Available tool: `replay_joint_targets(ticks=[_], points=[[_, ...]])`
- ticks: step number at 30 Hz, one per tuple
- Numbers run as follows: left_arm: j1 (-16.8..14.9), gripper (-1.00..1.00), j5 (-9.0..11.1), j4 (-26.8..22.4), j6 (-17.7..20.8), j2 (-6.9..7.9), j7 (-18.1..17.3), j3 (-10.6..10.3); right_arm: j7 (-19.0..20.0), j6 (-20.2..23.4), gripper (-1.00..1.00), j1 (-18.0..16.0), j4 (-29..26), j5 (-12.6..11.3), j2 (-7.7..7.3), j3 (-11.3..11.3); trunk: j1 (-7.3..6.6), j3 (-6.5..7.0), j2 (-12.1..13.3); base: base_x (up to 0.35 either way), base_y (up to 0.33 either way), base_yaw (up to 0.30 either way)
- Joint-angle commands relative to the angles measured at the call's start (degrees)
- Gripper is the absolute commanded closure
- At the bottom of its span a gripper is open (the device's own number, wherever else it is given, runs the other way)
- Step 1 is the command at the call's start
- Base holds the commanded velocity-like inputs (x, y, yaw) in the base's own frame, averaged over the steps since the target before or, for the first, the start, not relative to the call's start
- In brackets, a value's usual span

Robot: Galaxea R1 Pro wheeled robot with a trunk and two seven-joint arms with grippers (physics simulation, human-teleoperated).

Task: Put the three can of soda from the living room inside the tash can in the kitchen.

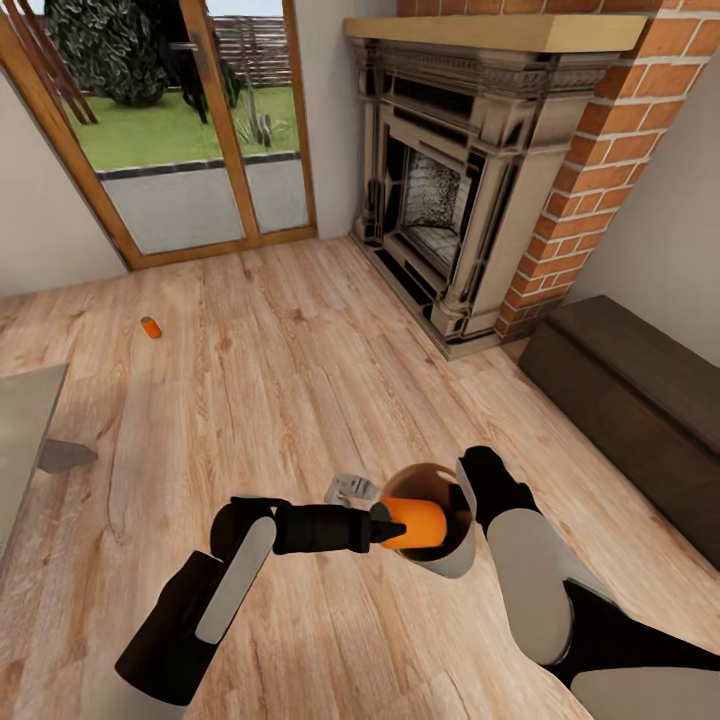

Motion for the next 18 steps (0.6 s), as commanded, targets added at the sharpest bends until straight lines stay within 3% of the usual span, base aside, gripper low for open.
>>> replay_joint_targets(ticks=[1, 9, 18], points=[[-0.01, 1.0, 0.15, 0.02, 0.02, -0.04, 0.42, -0.01, 0.42, 0.08, 1.0, -0.01, -0.03, 0.62, 0.0, 0.14, 0.0, 0.0, 0.0, 0.0, 0.0, 0.0], [-0.07, 1.0, 0.17, 2.07, -2.07, -0.54, 2.35, 0.01, 2.82, 0.53, 1.0, -0.02, 0.04, -1.57, 0.0, 0.81, 0.0, 0.0, 0.0, 0.0, 0.0, 0.0], [-0.08, 1.0, 0.39, 3.87, -2.8, -0.55, 2.5, 0.4, 3.83, 0.87, 1.0, 0.0, 1.8, -2.31, 0.0, 1.32, 0.0, 0.0, 0.0, 0.0, 0.0, 0.0]])
